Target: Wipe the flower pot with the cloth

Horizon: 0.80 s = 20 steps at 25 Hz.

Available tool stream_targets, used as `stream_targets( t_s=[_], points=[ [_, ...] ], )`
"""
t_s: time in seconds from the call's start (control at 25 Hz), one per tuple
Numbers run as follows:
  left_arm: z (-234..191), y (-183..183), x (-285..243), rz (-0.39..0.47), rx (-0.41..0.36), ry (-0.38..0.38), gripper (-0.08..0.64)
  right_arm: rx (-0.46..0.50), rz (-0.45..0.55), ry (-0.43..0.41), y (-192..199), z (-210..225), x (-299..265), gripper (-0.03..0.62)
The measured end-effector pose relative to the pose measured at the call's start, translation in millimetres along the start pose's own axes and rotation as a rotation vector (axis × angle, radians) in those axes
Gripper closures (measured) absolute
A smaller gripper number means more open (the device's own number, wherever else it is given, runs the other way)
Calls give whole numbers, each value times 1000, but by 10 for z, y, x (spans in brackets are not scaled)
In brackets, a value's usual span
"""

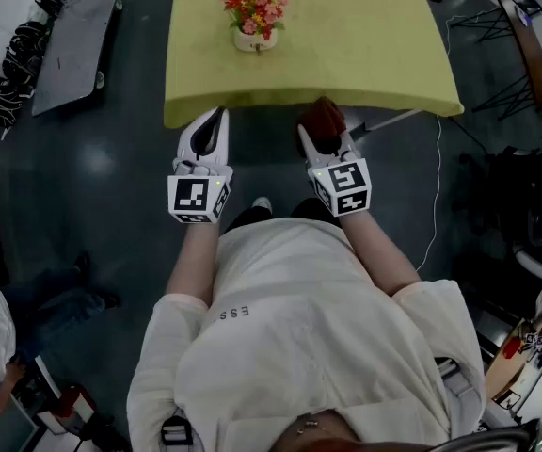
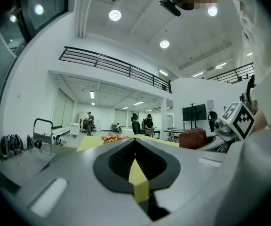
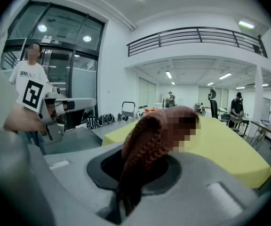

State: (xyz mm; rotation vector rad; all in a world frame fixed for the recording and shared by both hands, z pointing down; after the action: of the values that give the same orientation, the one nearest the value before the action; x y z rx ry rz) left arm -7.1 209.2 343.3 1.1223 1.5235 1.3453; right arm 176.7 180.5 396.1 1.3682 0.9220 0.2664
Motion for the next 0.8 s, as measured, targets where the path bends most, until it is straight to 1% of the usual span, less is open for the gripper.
stream_targets(
  t_s=[0.4,0.6,0.8],
  points=[
    [-94,18,21,-5,6,9,549,7,-9,4,20,-76,-72,541],
    [-139,40,-5,-12,16,15,549,-34,-19,25,40,-52,-93,541],
    [-160,189,-73,-55,46,12,549,-61,-61,14,162,9,-146,541]
  ],
)
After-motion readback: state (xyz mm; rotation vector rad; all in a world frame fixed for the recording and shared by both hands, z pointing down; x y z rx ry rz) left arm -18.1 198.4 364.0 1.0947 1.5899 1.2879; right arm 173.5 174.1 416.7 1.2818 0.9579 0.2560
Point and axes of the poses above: the fingertips, and each gripper's own axes: x backward along the fingers, z to its right, y out of its underside, the point moved 4 cm from there along x, backward along the fingers, and after that the axes turned 3 degrees about x, right-handed, at the moved point
